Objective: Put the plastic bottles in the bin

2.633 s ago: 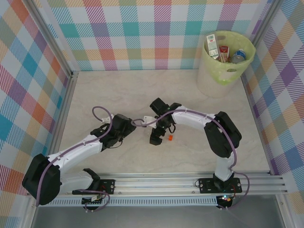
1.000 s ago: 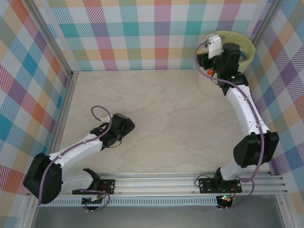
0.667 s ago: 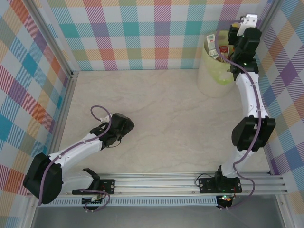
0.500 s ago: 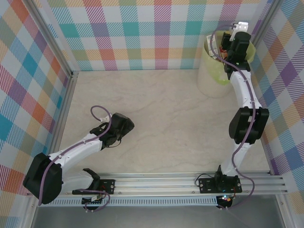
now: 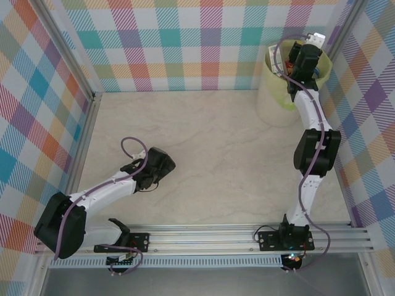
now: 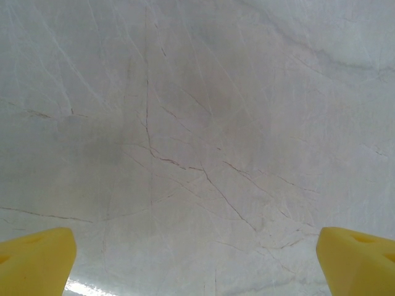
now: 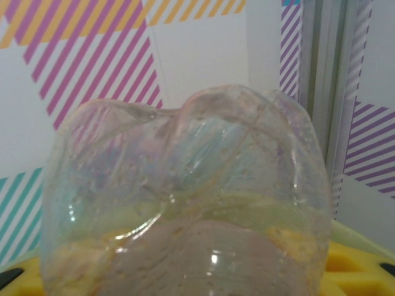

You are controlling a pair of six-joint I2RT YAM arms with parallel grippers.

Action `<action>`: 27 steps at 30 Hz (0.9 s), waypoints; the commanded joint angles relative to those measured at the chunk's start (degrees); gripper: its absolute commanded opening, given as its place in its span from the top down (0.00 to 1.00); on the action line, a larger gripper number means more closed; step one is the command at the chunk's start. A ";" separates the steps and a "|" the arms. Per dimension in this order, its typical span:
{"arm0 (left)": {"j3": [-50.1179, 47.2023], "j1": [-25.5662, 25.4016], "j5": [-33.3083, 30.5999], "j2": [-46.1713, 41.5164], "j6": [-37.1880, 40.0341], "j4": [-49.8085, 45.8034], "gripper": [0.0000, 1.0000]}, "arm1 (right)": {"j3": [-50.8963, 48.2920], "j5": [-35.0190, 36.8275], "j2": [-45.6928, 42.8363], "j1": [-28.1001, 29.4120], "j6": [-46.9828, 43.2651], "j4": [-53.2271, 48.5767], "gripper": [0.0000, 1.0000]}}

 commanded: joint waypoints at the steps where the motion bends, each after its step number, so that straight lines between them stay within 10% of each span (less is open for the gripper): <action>1: 0.98 0.80 0.63 0.57 -0.97 -1.01 0.00 | 5.73 5.73 2.63 -0.29 -6.95 5.87 0.41; 9: 1.15 0.80 1.25 1.05 -1.14 -0.69 0.00 | 20.73 2.71 11.44 -1.41 -18.78 -9.85 0.24; 27: 0.53 0.80 2.19 1.99 -1.00 1.14 0.00 | 18.25 -26.61 -2.59 0.84 -0.85 -38.88 0.00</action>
